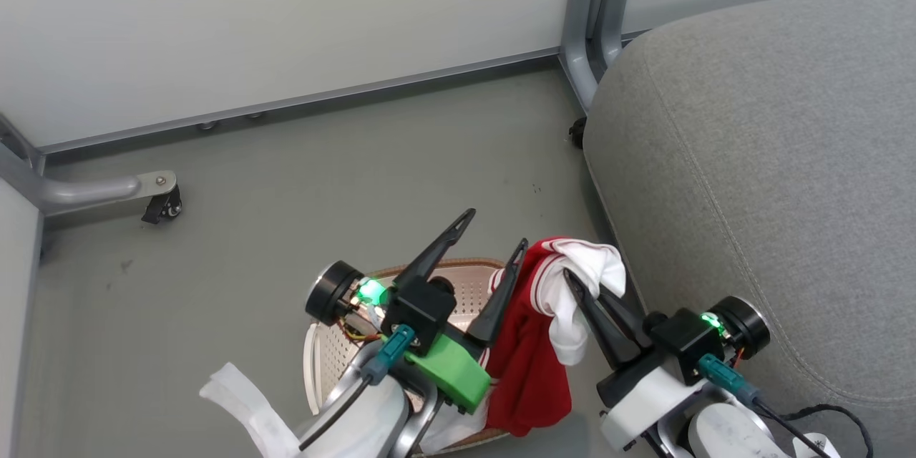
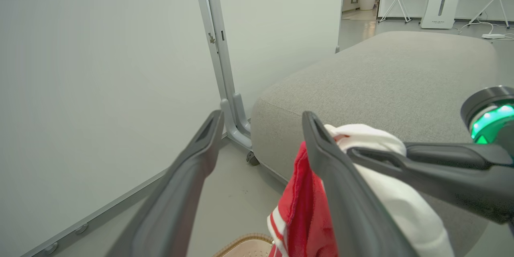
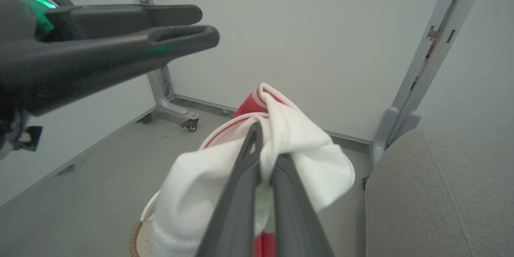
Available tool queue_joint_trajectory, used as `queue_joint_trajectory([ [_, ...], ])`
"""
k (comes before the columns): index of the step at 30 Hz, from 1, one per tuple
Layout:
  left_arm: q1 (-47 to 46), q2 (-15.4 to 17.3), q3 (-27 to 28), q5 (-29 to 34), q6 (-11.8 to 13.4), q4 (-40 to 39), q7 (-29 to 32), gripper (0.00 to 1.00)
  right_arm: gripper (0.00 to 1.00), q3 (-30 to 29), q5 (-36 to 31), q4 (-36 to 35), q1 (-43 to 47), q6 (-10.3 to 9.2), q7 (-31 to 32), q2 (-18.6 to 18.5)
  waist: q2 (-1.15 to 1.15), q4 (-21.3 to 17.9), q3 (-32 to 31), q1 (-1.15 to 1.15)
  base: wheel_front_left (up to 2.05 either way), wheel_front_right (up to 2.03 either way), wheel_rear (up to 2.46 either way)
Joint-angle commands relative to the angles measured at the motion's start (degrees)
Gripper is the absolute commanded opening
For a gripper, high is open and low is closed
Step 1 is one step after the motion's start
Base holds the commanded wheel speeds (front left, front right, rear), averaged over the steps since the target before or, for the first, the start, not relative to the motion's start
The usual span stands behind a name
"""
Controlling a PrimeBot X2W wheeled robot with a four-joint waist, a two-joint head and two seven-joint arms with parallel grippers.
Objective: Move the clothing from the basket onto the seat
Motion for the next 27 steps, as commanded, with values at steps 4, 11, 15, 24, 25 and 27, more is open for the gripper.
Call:
queue_joint_trajectory([
  [4,-0.53,1.75,1.43,0.59,1.46,1.47,-1.05,1.0,0.0,-2.34,-0.07,-3.66,-1.03,-0.04,-0.3,-0.07,0.0,-2.07,1.76,0.0,0.0,0.0,0.0],
  [11,0.84,3.87,4.24,0.99,1.89,0.25,-1.52,1.0,0.0,-6.61,0.4,-10.73,-1.99,-0.05,-0.3,0.69,0.0,-6.79,5.28,0.0,0.0,0.0,0.0],
  [15,2.07,5.43,6.03,1.73,-0.03,-2.96,-1.5,1.0,0.0,-8.74,0.64,-14.89,-2.25,-0.05,-0.29,1.33,0.0,-9.99,7.88,0.0,0.0,0.0,0.0],
  [24,4.57,8.46,10.27,4.16,-4.15,-8.51,-1.45,1.0,0.0,-12.12,0.9,-21.64,-0.9,-0.05,-0.3,2.9,0.0,-18.87,12.96,0.0,0.0,0.0,0.0],
  [25,4.88,8.72,10.54,4.45,-4.48,-8.85,-1.46,1.0,0.0,-12.19,0.97,-21.98,-0.68,-0.05,-0.29,3.0,0.0,-19.82,13.33,0.0,0.0,0.0,0.0],
  [27,5.35,9.27,10.77,5.26,-5.22,-9.3,-1.46,1.0,0.0,-12.66,1.34,-22.86,-0.17,-0.05,-0.3,3.24,0.0,-21.95,14.16,0.0,0.0,0.0,0.0],
])
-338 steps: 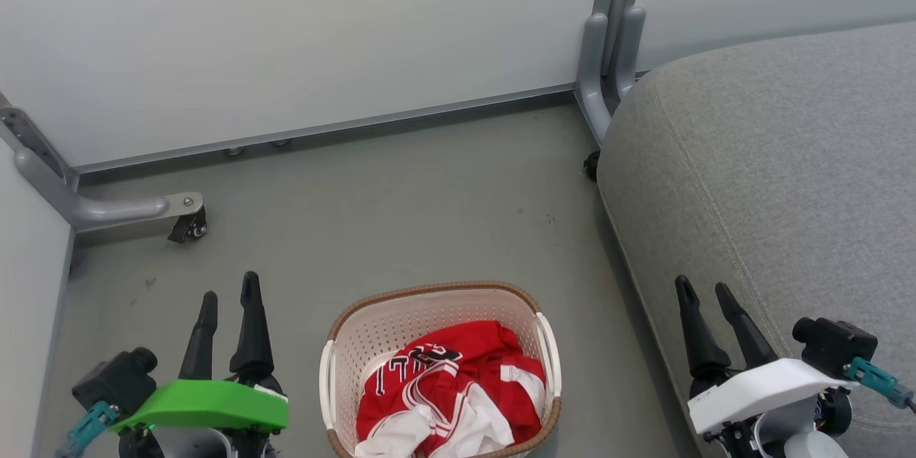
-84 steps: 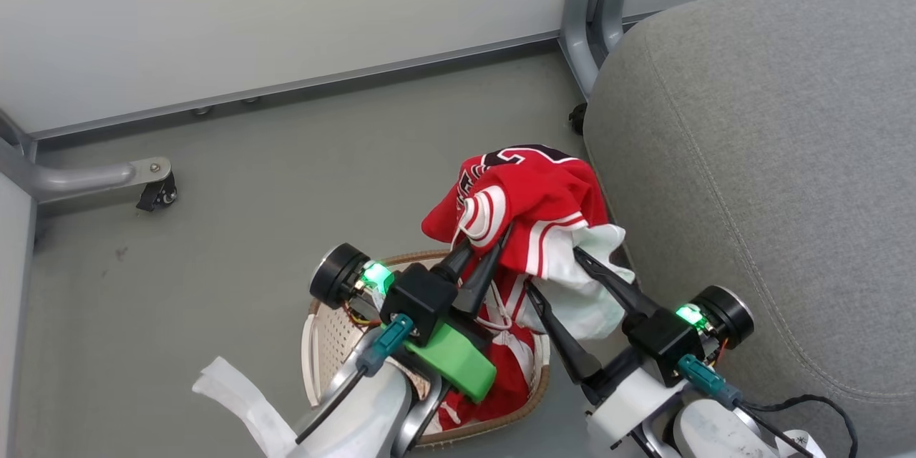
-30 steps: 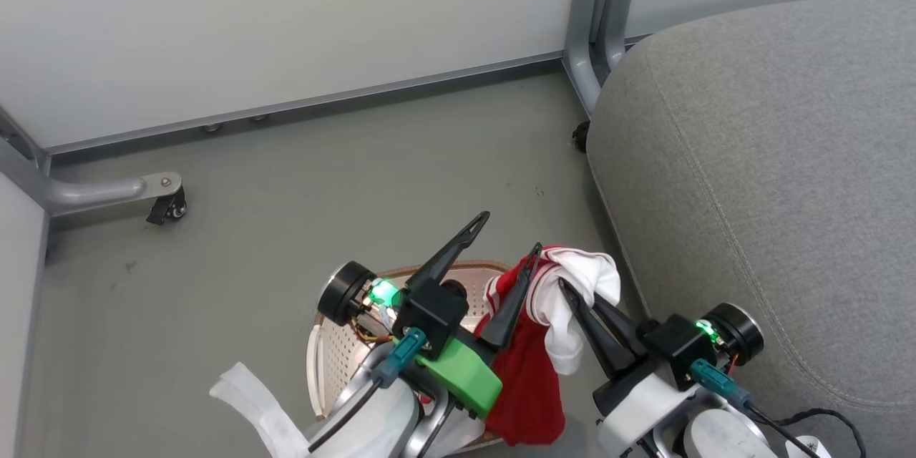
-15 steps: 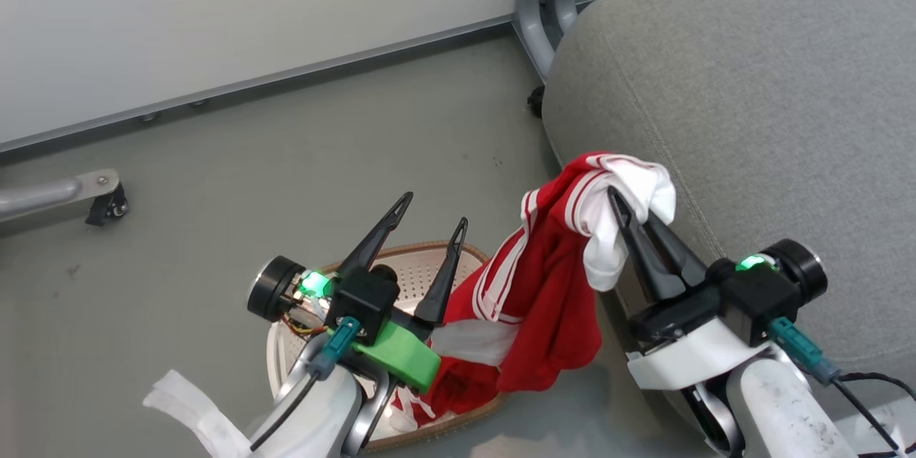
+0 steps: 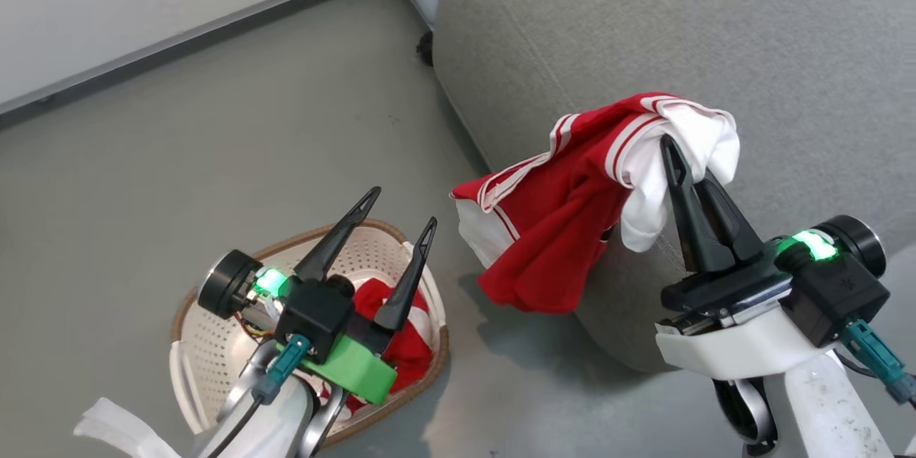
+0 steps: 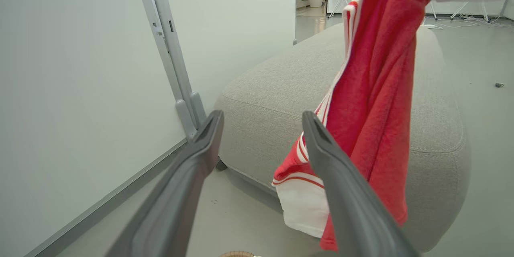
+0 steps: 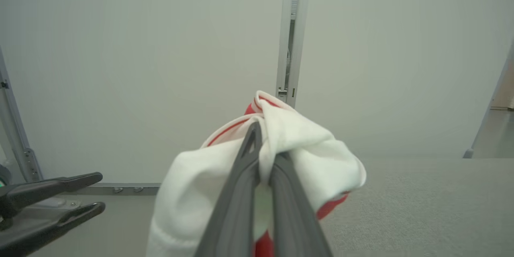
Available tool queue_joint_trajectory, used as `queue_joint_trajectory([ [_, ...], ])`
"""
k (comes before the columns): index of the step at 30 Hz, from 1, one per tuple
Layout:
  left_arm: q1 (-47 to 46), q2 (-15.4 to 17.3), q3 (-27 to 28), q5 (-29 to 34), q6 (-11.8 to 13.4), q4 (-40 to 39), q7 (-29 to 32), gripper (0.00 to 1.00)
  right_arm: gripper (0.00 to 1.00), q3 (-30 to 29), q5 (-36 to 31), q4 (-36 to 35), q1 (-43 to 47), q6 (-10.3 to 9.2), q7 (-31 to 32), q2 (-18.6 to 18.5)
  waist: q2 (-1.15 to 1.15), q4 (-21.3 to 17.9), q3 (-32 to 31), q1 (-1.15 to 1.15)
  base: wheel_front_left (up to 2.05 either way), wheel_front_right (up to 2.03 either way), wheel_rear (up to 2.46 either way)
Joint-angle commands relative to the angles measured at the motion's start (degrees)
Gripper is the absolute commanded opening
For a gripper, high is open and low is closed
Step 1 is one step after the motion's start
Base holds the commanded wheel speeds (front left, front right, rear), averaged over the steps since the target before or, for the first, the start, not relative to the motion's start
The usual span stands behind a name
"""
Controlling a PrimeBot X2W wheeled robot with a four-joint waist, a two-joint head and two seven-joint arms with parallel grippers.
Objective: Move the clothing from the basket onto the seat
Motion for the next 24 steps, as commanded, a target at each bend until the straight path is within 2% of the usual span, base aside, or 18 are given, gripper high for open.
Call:
queue_joint_trajectory([
  [1,0.83,0.91,0.25,0.98,-0.64,-0.42,-0.02,1.0,0.0,-0.5,0.58,-0.96,0.71,-0.06,-0.3,0.27,0.0,-6.79,4.47,0.0,0.0,0.0,0.0],
  [10,0.74,2.93,-0.55,3.56,-2.3,0.18,-0.02,1.0,0.0,-3.29,2.88,-2.58,4.13,-0.06,-0.3,0.73,0.0,-14.2,6.51,0.0,0.0,0.0,0.0],
  [17,-2.1,2.78,-3.09,4.03,-3.44,1.75,-0.03,1.0,0.0,-7.09,4.19,-4.84,4.59,-0.06,-0.29,0.72,0.0,-14.46,8.01,0.0,0.0,0.0,0.0],
  [24,-3.72,3.8,-4.19,4.74,-3.77,2.04,-0.03,1.0,0.0,-10.96,3.73,-7.5,-5.38,-0.06,-0.3,0.7,0.0,-14.25,11.39,0.0,0.0,0.0,0.0],
])
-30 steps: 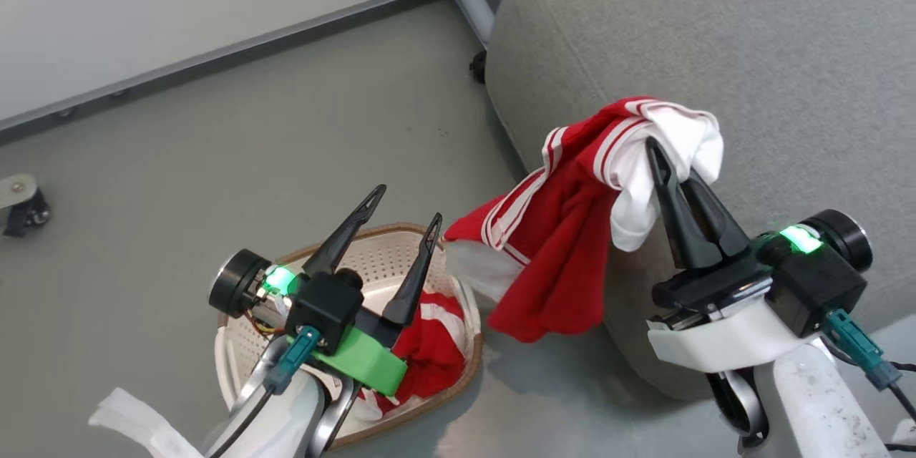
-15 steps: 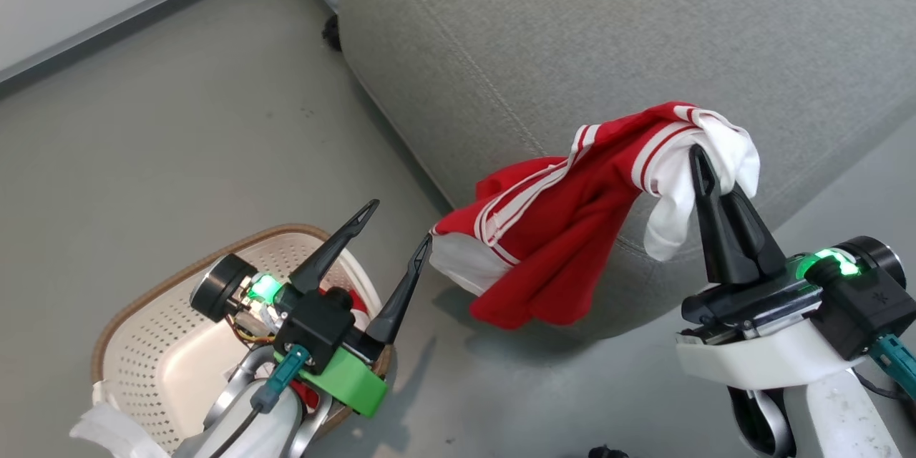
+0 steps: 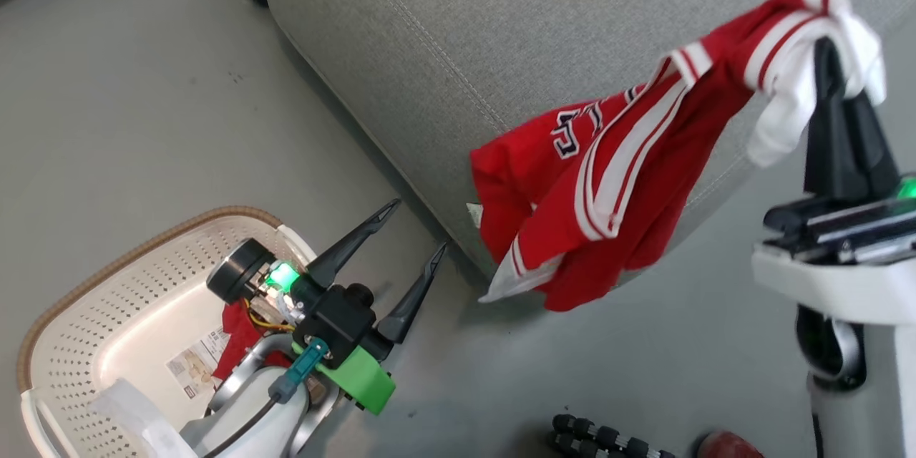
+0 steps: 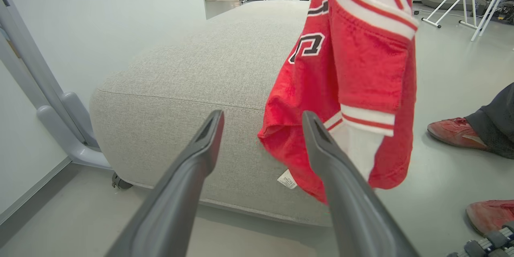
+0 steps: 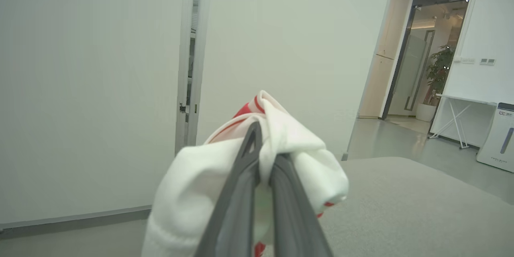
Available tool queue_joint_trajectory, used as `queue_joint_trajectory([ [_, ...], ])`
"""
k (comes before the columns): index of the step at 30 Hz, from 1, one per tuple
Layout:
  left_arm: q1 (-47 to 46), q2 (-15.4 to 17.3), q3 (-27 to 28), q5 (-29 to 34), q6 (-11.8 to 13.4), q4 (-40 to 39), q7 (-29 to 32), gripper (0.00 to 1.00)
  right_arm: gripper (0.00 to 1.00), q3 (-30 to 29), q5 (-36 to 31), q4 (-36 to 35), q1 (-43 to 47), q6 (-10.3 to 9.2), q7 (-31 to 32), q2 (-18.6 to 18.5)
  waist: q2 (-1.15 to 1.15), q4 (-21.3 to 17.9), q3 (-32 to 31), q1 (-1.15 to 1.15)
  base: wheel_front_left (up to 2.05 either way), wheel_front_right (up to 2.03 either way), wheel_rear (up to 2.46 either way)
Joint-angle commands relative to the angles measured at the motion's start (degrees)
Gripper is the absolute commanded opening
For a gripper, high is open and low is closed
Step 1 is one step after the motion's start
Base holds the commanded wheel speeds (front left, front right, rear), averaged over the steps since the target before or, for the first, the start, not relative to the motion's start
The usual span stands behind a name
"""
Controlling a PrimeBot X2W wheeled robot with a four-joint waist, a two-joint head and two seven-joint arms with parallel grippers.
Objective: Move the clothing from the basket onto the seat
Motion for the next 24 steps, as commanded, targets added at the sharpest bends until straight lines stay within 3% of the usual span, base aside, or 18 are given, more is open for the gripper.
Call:
queue_joint_trajectory([
  [1,-1.14,0.89,0.24,0.77,-0.13,-0.1,-0.03,1.0,0.0,-0.78,-1.1,-0.4,-3.71,-0.06,-0.3,0.02,0.0,-0.04,2.34,0.0,0.0,0.0,0.0],
  [5,-2.33,1.58,-0.05,1.58,-0.01,-0.47,-0.03,1.0,0.0,-4.33,-1.48,0.9,-14.36,-0.06,-0.29,-2.87,0.0,1.69,5.81,0.0,0.0,0.0,0.0],
  [14,-5.77,2.17,-1.74,2.25,-0.23,0.2,-0.03,1.0,0.0,-13.52,3.7,11.41,-37.89,-0.06,-0.29,-16.05,0.0,9.09,12.48,0.0,0.0,0.0,0.0],
  [19,-7.45,2.26,-1.68,2.67,0.24,-0.17,-0.03,1.0,0.0,-16.15,4.85,17.04,-42.66,-0.06,-0.21,-20.42,0.0,11.83,15.62,0.0,0.0,0.0,0.0],
  [24,-8.73,1.98,-1.98,3.1,0.46,-0.38,-0.03,1.0,0.0,-16.03,2.78,24.95,-39.85,-0.07,-0.22,-20.37,0.0,12.76,17.75,0.0,0.0,0.0,0.0],
])
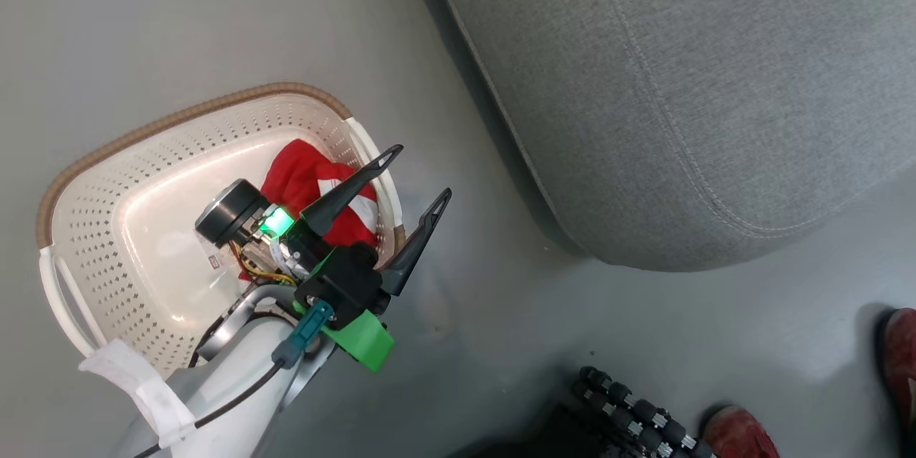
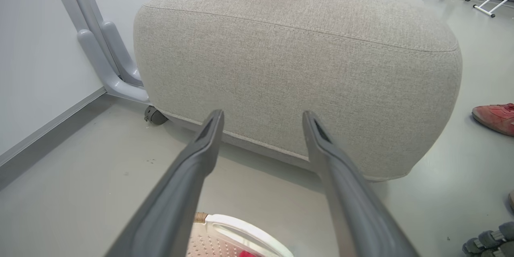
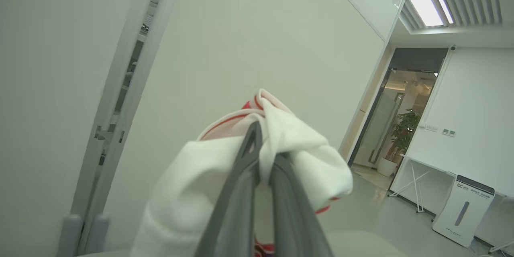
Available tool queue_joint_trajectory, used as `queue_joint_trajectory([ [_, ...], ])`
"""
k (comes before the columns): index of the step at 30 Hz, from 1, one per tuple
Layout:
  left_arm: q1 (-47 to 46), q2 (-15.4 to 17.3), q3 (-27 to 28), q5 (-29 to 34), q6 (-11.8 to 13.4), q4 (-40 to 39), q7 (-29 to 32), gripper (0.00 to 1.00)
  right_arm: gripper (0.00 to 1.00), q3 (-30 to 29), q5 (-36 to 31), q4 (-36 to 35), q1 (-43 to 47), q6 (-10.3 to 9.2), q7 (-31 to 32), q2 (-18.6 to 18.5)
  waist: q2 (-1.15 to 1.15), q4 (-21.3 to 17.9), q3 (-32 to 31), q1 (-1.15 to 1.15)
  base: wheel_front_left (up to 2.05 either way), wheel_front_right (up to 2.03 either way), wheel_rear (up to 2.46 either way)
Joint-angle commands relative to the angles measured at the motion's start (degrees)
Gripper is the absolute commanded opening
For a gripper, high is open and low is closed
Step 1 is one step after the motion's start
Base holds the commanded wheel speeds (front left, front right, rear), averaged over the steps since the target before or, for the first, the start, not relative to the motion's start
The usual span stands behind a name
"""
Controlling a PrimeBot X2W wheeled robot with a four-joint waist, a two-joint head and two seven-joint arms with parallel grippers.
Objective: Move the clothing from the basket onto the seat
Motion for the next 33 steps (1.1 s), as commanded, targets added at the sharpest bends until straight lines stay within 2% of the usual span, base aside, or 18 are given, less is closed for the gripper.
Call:
queue_joint_trajectory([
  [1,-1.45,0.03,-0.03,0.34,0.16,-0.09,-0.03,1.0,0.0,-0.02,-1.07,2.6,2.17,-0.07,-0.12,1.31,0.0,2.55,3.11,-0.01,0.0,0.0,0.0],
  [7,-1.94,-0.34,-0.49,0.32,0.28,0.57,-0.03,1.0,0.0,0.03,-4.09,14.47,7.64,-0.08,-0.14,7.33,0.0,2.96,3.28,-0.01,0.0,0.0,0.0],
  [12,-1.72,-1.2,-0.77,-0.48,0.6,1.14,-0.03,1.0,0.0,-2.62,-5.61,19.38,11.95,-0.07,-0.14,12.44,0.0,3.83,2.2,-0.01,0.0,0.0,0.0],
  [13,-1.52,-1.32,-0.49,-0.68,0.9,1.31,-0.03,1.0,0.2,-3.05,-6.02,19.1,13.3,-0.07,-0.13,13.43,0.0,3.88,1.77,-0.01,0.0,0.0,0.0],
  [14,-1.34,-1.46,-0.17,-1.05,1.1,1.38,-0.03,1.0,1.0,-3.31,-6.9,18.61,14.64,-0.08,-0.14,14.0,0.0,3.93,1.35,-0.01,0.0,0.0,0.0],
  [17,-0.36,-2.44,0.79,-2.31,1.96,1.4,-0.03,1.0,1.0,-5.48,-8.53,14.79,19.38,-0.08,-0.13,17.1,0.0,4.18,-0.85,-0.01,0.0,0.0,0.0],
  [20,0.76,-3.18,1.37,-2.71,2.59,1.82,-0.02,1.0,1.0,-6.44,-9.11,11.42,24.22,-0.08,-0.13,18.53,0.0,4.4,-3.43,-0.01,0.0,0.0,0.0],
  [26,4.18,-6.14,3.98,-5.25,4.08,1.61,-0.03,1.0,1.0,-1.03,-9.98,4.78,35.05,-0.08,-0.13,19.65,0.0,5.77,-10.2,-0.01,0.0,0.0,0.0],
  [33,9.8,-10.15,8.91,-6.79,4.95,1.53,-0.03,1.0,1.0,7.42,-10.29,0.18,43.37,-0.07,-0.13,19.09,0.0,10.14,-18.84,-0.01,0.0,0.0,0.0],
])
